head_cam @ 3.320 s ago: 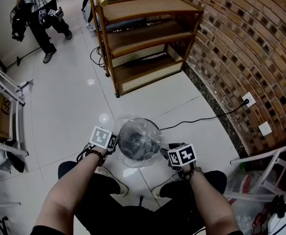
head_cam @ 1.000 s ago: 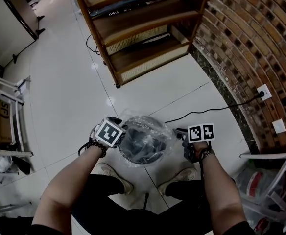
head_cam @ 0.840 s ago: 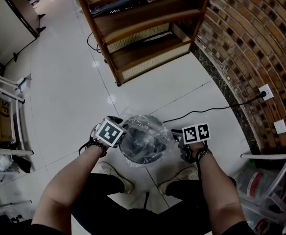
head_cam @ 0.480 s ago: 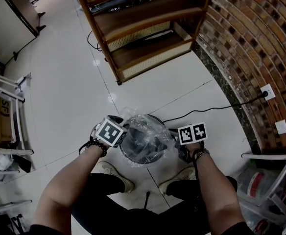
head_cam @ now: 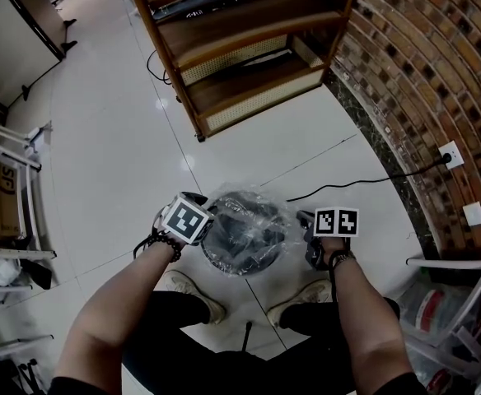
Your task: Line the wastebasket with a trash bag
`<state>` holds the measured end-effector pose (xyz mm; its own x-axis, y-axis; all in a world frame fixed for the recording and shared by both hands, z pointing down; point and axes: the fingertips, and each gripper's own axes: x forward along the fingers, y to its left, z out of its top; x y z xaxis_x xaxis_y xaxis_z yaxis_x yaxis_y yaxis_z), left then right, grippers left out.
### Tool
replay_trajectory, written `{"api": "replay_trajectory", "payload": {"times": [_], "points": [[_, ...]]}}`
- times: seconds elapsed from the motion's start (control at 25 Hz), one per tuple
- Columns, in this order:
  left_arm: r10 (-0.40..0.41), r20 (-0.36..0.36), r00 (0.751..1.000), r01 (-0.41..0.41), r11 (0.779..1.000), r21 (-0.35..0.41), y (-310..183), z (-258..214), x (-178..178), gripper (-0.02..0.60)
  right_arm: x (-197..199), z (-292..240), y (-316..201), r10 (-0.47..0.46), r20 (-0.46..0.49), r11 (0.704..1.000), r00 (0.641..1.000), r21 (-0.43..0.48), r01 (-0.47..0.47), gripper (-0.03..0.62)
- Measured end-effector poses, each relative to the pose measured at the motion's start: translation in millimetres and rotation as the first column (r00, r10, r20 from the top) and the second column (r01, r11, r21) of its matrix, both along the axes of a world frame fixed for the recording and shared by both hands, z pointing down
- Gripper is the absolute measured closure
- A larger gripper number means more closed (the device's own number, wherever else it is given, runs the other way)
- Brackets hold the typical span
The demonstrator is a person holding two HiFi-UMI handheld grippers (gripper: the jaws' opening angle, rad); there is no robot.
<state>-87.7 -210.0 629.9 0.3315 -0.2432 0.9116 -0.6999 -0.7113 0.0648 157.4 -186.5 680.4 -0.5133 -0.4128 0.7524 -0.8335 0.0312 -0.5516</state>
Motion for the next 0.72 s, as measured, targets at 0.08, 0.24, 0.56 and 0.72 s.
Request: {"api": "replay_trajectory", "payload": {"times": [0.08,0.24,0.56,0.72], "points": [[0.000,-0.002,1.000,0.000,1.000,-0.008,0,2,0,0.454,8,10,-1,0.059,-0.020,0.998,0.998,-0.019,-0.059,0.591],[0.008,-0.001,1.000,-0.008,1.000,-0.008,-1,7,4,0.451,13,29,0,0.111,-0.052,0.992,0.992,-0.053,-0.114,0.591],[0.013,0.020,1.000,-0.013,1.000,0.011,-10,11,1,0.431,25,-4,-27,0.093,-0.084,0.992,0.992,0.096,-0.085,0.444],[-0.014,0.022,1.000,0.014,1.000,0.024,-15,13,-3,0.431,-3,-50,-42,-0.088,-0.054,0.969,0.995,0.227,0.098,0.444]]}}
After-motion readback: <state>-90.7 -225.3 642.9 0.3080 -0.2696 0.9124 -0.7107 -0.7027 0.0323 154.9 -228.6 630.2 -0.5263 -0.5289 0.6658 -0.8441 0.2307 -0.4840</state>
